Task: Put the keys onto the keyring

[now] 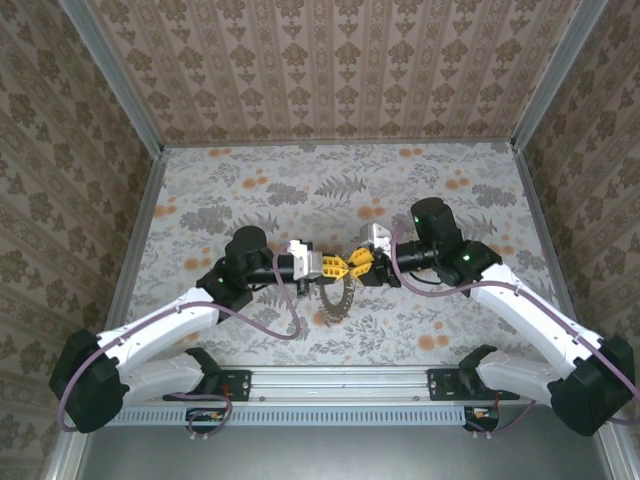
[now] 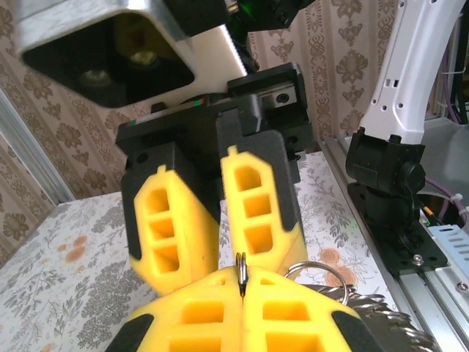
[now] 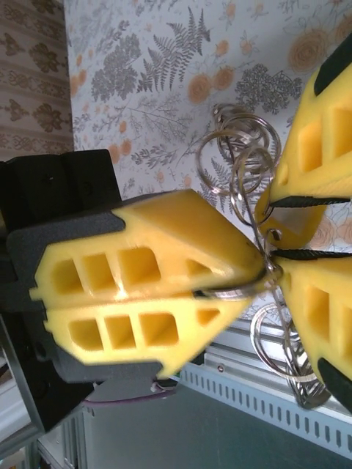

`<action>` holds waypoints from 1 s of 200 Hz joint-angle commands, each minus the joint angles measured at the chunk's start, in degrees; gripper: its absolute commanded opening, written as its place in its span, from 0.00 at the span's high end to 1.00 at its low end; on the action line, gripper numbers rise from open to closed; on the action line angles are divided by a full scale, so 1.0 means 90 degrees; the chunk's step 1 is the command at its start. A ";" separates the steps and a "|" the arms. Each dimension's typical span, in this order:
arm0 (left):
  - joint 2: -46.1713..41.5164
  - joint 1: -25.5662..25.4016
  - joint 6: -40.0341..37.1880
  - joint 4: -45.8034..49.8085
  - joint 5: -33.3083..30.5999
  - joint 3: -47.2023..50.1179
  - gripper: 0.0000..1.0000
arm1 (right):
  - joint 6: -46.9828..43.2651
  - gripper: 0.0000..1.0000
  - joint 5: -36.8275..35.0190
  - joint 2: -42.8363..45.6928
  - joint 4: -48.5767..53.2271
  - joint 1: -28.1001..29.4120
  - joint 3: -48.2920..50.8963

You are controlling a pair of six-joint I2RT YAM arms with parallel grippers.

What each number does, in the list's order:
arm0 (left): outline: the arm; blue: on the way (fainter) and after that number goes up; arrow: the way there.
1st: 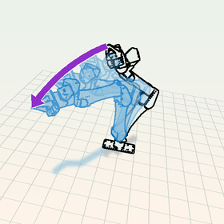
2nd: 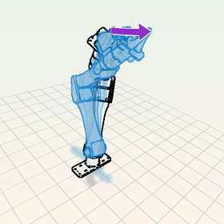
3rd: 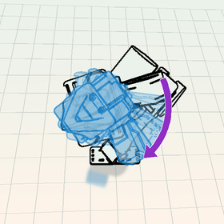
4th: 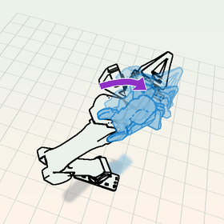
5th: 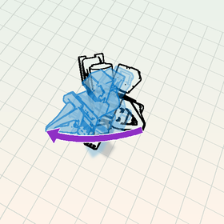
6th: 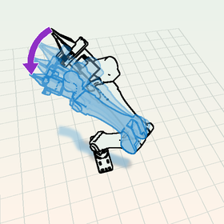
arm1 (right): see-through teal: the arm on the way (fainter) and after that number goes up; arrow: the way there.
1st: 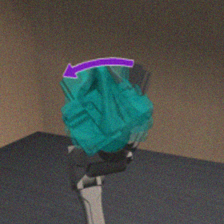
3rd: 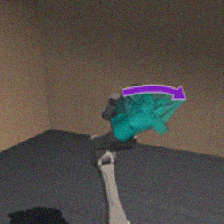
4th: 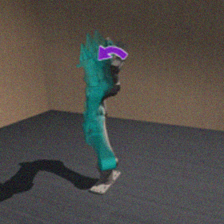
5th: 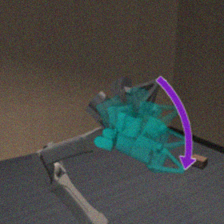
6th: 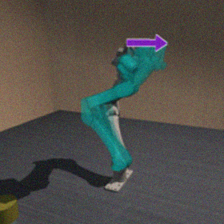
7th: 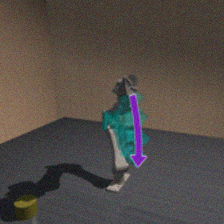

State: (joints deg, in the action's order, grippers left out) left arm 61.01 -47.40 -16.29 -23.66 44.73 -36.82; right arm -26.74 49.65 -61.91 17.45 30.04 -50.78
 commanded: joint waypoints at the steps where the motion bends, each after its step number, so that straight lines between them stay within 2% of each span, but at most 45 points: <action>1: -0.0284 -0.0042 -0.0006 -0.0416 -0.0160 0.0135 1.00 | -0.0039 0.69 -0.0143 0.0466 0.0142 0.0002 0.0308; 26: -0.0445 -0.0018 -0.0035 -0.0267 -0.0242 0.0156 1.00 | 0.0214 0.65 -0.0261 0.0912 -0.0222 0.0016 0.0788; 54: -0.0584 0.0003 0.0064 -0.0298 -0.0197 0.0189 1.00 | 0.0520 0.63 -0.0782 0.1079 -0.0870 0.0269 0.1263; 82: -0.0762 0.0006 0.0214 -0.0290 -0.0146 0.0278 1.00 | 0.0751 0.63 -0.1997 0.1150 -0.1882 0.0915 0.1742; 97: -0.0874 0.0008 0.0219 -0.0242 -0.0121 0.0334 1.00 | 0.0965 0.63 -0.2494 0.1213 -0.2546 0.1063 0.2015; 115: -0.1008 0.0008 0.0205 -0.0153 -0.0123 0.0387 1.00 | 0.1057 0.63 -0.2586 0.1317 -0.2911 0.1066 0.2198; 143: -0.1144 0.0023 0.0151 0.0053 -0.0088 0.0361 1.00 | 0.0978 0.61 -0.2302 0.1320 -0.2981 0.1094 0.2241; 200: -0.1242 0.0043 0.0131 0.0197 -0.0079 0.0336 1.00 | 0.1140 0.63 -0.2717 0.0987 -0.3650 0.1418 0.2215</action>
State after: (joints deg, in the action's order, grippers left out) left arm 51.07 -47.48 -15.42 -21.96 42.85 -33.63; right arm -17.76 27.79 -51.94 -11.07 41.74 -30.59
